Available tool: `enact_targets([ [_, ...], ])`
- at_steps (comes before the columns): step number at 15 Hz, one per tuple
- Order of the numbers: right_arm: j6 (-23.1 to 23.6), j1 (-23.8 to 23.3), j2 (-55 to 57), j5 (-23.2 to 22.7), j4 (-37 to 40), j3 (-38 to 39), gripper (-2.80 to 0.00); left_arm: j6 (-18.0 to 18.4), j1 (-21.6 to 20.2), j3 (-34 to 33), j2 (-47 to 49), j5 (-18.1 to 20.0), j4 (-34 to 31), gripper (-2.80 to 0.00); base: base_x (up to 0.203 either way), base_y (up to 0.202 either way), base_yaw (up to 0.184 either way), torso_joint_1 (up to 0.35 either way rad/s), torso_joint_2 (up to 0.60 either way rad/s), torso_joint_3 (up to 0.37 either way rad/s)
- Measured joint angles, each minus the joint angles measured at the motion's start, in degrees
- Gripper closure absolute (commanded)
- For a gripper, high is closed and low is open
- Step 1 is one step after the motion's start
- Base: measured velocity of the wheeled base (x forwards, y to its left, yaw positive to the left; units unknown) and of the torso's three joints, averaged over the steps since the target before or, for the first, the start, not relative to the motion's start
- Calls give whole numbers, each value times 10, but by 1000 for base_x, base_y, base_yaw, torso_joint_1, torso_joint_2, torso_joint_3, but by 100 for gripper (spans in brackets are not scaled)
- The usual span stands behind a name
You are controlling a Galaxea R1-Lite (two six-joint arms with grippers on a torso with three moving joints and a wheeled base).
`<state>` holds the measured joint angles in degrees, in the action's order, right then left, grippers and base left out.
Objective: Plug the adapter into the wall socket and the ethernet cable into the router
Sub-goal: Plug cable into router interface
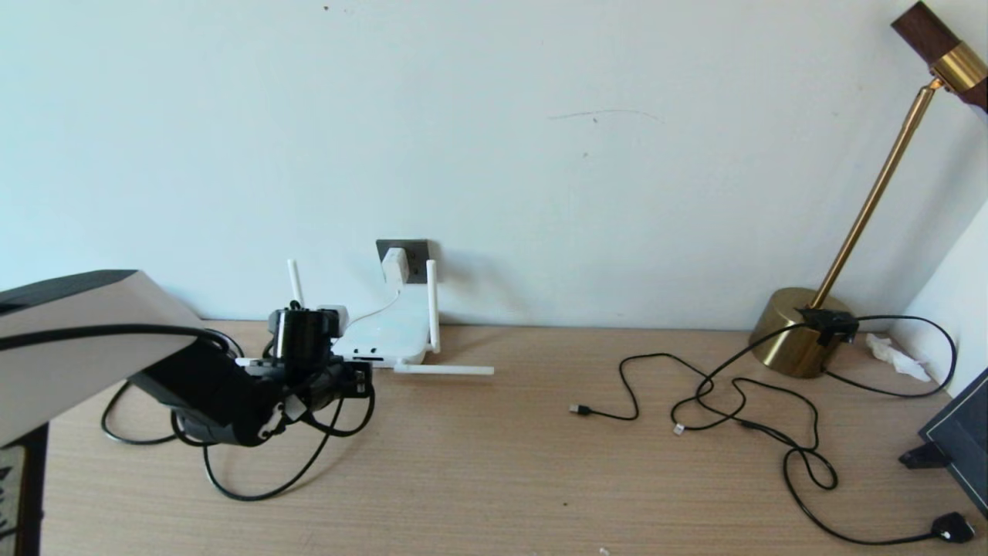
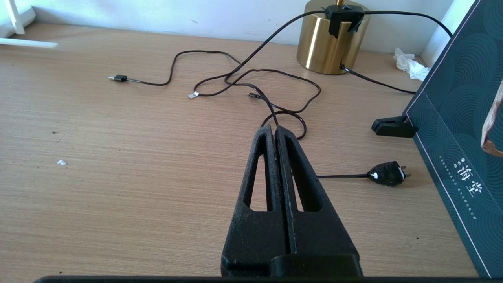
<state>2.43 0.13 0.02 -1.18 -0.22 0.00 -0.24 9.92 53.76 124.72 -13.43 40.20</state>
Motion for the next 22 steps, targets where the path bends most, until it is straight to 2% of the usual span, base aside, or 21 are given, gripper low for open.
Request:
enact_targets([
  [22,0,0,0,0,0,0,0,1,-2,15,8,0,-1,0,0,0,0,0,0,0],
])
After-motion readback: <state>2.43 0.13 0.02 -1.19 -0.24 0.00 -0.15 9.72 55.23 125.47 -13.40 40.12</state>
